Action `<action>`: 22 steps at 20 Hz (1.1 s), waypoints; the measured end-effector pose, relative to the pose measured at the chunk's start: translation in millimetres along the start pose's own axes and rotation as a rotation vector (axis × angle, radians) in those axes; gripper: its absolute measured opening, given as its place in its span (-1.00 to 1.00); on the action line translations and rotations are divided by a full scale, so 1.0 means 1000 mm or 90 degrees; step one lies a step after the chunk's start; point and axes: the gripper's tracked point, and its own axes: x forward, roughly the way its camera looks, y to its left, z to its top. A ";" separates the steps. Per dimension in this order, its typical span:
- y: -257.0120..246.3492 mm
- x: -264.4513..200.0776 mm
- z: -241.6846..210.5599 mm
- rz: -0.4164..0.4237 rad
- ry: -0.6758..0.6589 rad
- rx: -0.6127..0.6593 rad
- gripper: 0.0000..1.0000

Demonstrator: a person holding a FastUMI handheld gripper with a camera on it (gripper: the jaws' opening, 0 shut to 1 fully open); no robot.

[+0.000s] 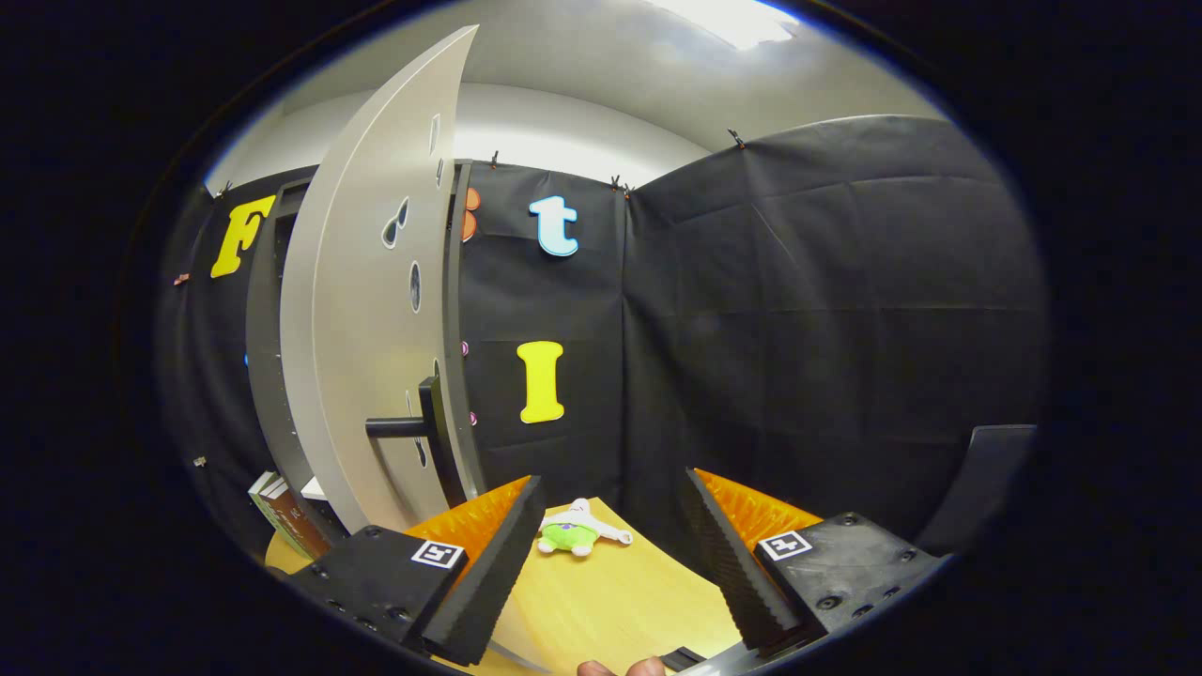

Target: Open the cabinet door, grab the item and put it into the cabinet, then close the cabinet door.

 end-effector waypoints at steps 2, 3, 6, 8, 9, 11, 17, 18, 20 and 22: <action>0.015 -0.008 -0.002 0.017 0.002 0.002 0.95; 0.024 -0.013 -0.003 0.027 0.002 0.001 0.96; 0.047 -0.020 -0.005 0.054 0.006 0.003 0.96; 0.061 -0.025 -0.007 0.064 0.007 0.007 0.96; 0.069 -0.027 -0.007 0.071 0.007 0.009 0.95; 0.097 -0.030 -0.011 0.101 0.011 0.014 0.96; 0.202 -0.032 -0.028 0.223 0.048 0.025 0.96; 0.219 -0.033 -0.034 0.241 0.056 0.023 0.96; 0.244 -0.040 -0.034 0.268 0.055 0.024 0.97; 0.257 -0.044 -0.033 0.279 0.049 0.022 0.96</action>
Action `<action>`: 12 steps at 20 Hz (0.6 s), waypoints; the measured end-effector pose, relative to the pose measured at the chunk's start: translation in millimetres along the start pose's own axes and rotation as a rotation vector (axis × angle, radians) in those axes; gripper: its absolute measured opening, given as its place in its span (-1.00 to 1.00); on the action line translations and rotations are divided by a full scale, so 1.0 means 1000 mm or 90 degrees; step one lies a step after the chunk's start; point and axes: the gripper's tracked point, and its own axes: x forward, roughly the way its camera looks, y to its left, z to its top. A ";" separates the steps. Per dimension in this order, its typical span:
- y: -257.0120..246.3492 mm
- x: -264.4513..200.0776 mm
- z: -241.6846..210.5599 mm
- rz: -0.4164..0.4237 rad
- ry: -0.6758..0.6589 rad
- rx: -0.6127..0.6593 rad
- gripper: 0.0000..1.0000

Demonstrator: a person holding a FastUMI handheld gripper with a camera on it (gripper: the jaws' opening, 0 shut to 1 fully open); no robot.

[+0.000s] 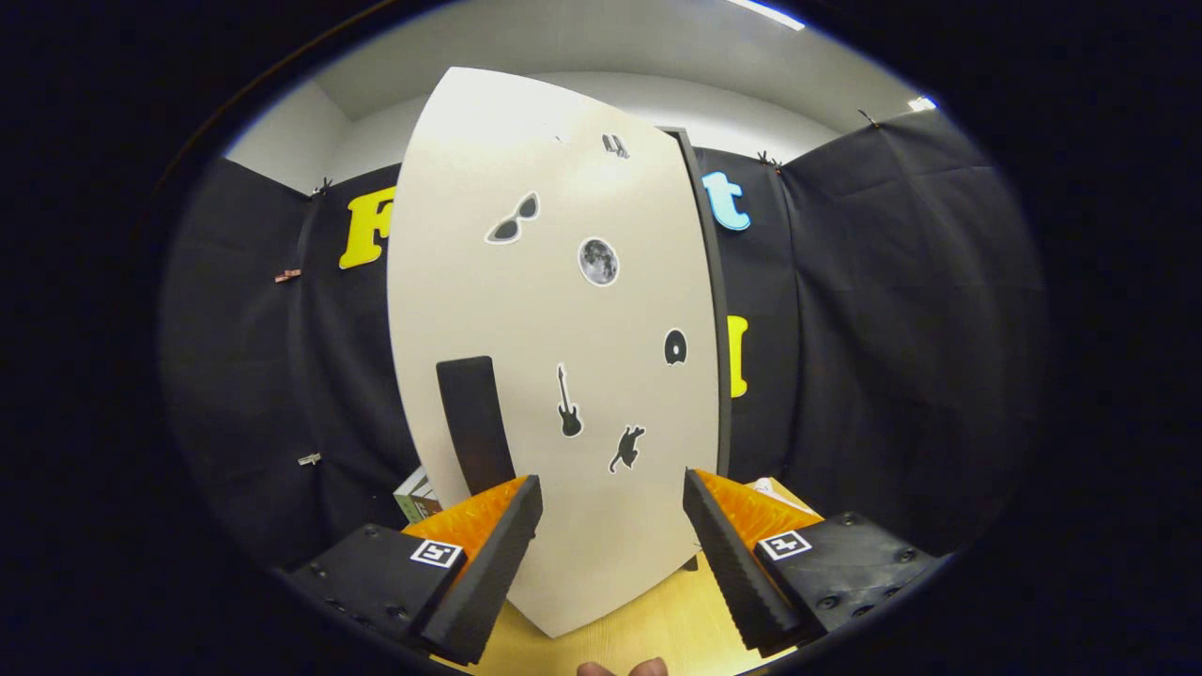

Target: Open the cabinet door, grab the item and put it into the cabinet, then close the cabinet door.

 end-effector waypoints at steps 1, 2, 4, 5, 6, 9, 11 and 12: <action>0.004 -0.001 0.000 0.003 -0.003 0.000 0.96; 0.006 -0.001 0.000 0.006 -0.002 0.000 0.96; 0.005 0.001 -0.001 0.005 0.001 -0.002 0.96; 0.002 0.000 -0.001 0.003 0.002 -0.001 0.96; 0.000 0.001 -0.001 0.000 0.002 0.000 0.96; -0.002 0.000 -0.002 -0.005 0.004 -0.002 0.96; -0.002 -0.001 -0.002 -0.005 0.004 -0.010 0.96; -0.002 -0.001 -0.002 -0.005 0.002 -0.014 0.96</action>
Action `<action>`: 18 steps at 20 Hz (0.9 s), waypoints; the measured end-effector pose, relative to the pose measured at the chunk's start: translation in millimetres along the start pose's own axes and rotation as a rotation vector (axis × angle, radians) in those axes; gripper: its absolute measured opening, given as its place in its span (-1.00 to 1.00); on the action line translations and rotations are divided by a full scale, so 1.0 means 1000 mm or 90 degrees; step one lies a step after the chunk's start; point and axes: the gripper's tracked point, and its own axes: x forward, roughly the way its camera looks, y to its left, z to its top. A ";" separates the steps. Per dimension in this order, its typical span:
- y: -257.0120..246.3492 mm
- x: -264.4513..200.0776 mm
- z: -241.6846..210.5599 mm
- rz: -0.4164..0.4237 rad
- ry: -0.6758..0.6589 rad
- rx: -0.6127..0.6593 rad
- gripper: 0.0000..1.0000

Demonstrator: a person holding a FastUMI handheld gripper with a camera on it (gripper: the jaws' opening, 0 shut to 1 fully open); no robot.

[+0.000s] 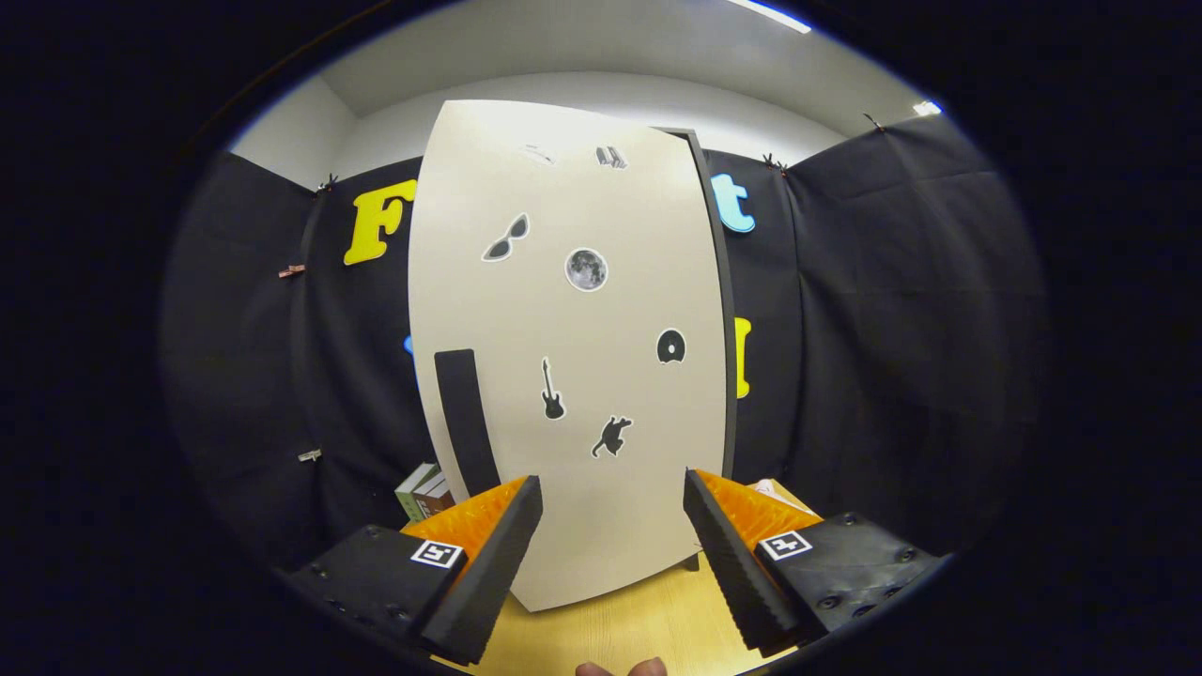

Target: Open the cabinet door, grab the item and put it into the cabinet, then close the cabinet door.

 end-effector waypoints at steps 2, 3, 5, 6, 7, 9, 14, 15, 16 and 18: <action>0.001 -0.001 0.000 0.001 -0.001 -0.001 0.96; 0.002 -0.002 -0.001 0.002 0.001 -0.001 0.97; 0.002 -0.003 -0.001 0.003 0.001 -0.006 0.96; 0.002 -0.002 0.000 0.004 0.000 -0.008 0.96; 0.002 -0.002 0.000 0.003 -0.001 -0.009 0.96; 0.003 -0.002 -0.001 0.003 -0.001 -0.008 0.96; 0.002 -0.003 -0.001 0.001 -0.002 -0.010 0.96; 0.002 -0.003 -0.001 0.000 -0.003 -0.010 0.96; 0.002 -0.003 -0.001 0.001 -0.003 -0.010 0.96; 0.003 -0.002 0.000 0.001 -0.005 -0.010 0.96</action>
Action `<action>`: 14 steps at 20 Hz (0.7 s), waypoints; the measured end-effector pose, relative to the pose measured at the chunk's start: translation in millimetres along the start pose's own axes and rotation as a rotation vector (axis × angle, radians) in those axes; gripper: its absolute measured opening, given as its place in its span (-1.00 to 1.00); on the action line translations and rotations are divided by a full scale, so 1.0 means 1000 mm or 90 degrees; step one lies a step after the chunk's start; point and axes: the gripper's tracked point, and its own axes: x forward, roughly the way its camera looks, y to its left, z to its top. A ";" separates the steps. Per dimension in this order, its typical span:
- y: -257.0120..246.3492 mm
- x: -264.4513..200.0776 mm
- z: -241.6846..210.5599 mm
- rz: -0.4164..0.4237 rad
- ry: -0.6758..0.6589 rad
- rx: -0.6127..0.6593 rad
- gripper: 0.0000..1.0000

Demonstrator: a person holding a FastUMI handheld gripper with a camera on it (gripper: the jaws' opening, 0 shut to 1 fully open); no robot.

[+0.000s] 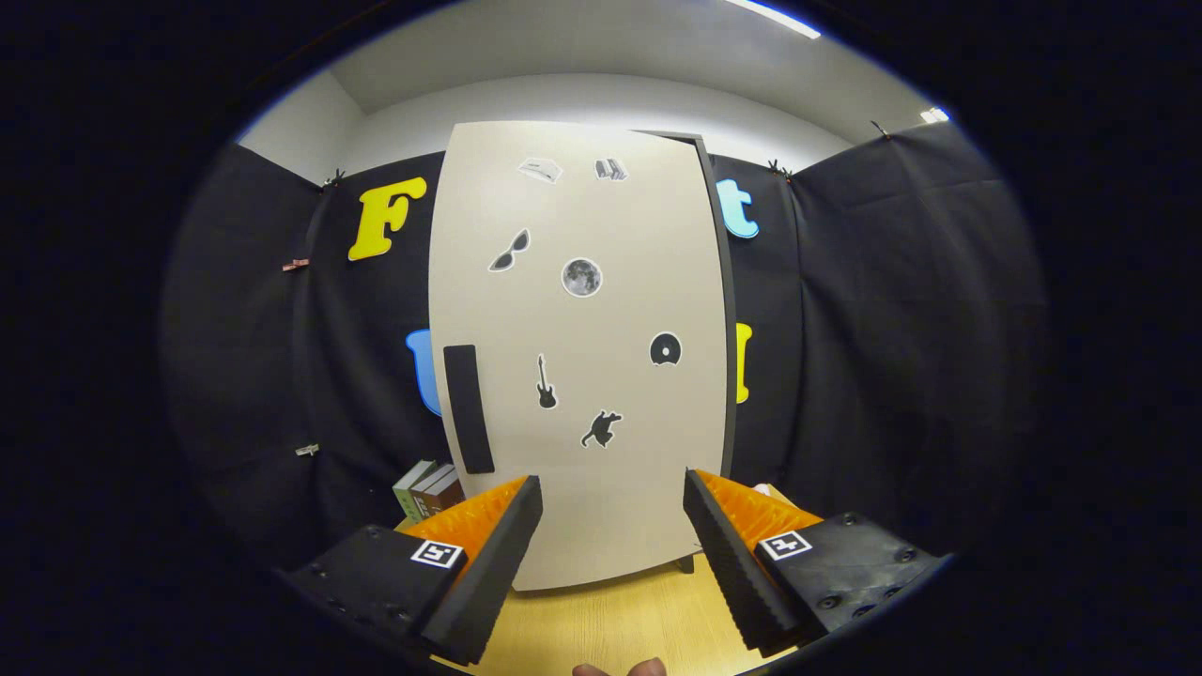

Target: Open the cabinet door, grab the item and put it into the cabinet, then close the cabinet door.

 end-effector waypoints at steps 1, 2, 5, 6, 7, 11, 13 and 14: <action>0.000 0.000 0.000 -0.001 -0.001 0.000 0.96; -0.001 0.000 0.000 -0.002 -0.001 0.000 0.96; -0.001 -0.002 -0.001 -0.003 0.002 0.002 0.96; -0.002 -0.002 -0.001 -0.004 0.002 0.001 0.96; -0.003 -0.002 -0.001 -0.005 0.002 0.001 0.96; -0.004 -0.002 -0.001 -0.007 0.003 0.003 0.96; -0.005 -0.002 -0.001 -0.008 0.004 0.001 0.96; -0.005 -0.003 -0.001 -0.007 0.003 0.000 0.96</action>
